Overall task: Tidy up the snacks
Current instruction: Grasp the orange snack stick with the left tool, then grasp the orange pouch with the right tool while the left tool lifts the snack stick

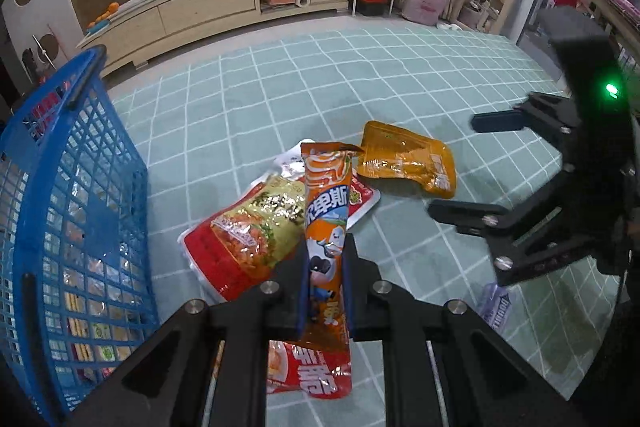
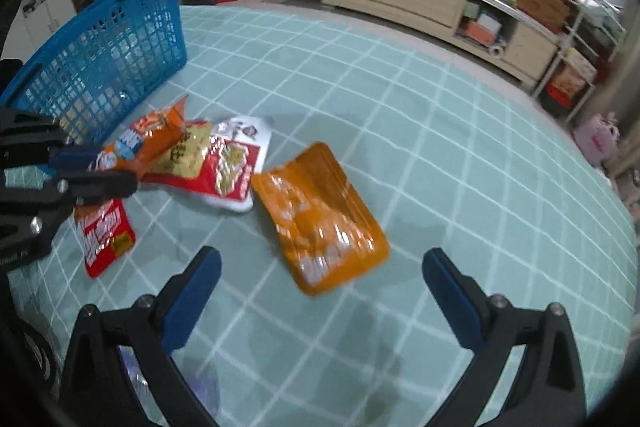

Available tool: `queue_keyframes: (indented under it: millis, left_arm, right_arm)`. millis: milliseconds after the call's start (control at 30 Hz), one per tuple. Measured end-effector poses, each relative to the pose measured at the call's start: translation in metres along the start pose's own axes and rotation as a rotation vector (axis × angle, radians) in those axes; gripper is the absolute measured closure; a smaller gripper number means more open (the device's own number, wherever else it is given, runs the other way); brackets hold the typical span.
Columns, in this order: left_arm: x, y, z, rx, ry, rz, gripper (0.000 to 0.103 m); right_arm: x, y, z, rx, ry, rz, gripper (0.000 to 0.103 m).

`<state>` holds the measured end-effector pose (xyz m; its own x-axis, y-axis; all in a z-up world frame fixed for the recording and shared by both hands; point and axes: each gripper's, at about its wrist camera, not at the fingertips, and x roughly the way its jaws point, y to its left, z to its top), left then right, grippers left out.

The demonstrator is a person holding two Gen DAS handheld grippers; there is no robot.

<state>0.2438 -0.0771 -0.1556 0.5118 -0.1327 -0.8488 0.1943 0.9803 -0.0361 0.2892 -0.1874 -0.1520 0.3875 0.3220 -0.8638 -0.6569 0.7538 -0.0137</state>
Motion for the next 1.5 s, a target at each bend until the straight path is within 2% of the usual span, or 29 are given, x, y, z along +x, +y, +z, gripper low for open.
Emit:
queue_keyframes:
  millis: [133,200,267,367,433,500,600,633,733,967,1500]
  left_arm:
    - [0.005,-0.002,0.004,0.013,-0.007,0.009,0.09]
    - [0.006,0.003,0.003,-0.003,-0.004,-0.005,0.09]
    - [0.008,0.006,0.002,-0.01,-0.004,0.0,0.09]
    - [0.011,0.006,0.001,-0.013,-0.002,-0.001,0.09]
    - [0.013,0.005,0.002,-0.012,0.0,0.002,0.09]
    - [0.014,0.005,0.005,-0.016,0.003,-0.002,0.09]
    - [0.011,0.004,0.004,-0.022,0.001,-0.007,0.09]
    - [0.01,0.004,0.004,-0.026,0.001,-0.008,0.09]
    - [0.006,0.002,0.0,-0.038,0.002,-0.012,0.09]
    - [-0.017,-0.004,-0.008,-0.045,-0.012,-0.019,0.09]
    - [-0.129,-0.001,-0.014,-0.046,-0.177,-0.039,0.09]
  right_arm:
    - [0.016,0.001,0.014,-0.061,0.018,0.013,0.007]
    - [0.022,0.002,0.018,-0.093,0.026,0.02,0.014]
    - [0.028,0.001,0.019,-0.115,0.049,0.031,0.027]
    - [0.033,-0.005,0.02,-0.112,0.065,0.081,0.035]
    - [0.03,-0.005,0.02,-0.124,0.059,0.084,0.042]
    - [0.028,-0.002,0.017,-0.142,0.061,0.095,0.045]
    - [0.019,0.001,0.013,-0.122,0.051,0.113,0.06]
    - [0.016,0.002,0.011,-0.116,0.054,0.125,0.079]
    - [0.011,0.012,0.005,-0.138,0.061,0.093,0.079]
    - [-0.019,0.018,0.002,-0.061,0.039,0.107,0.082]
    - [-0.147,0.078,0.018,-0.036,-0.123,0.052,0.082]
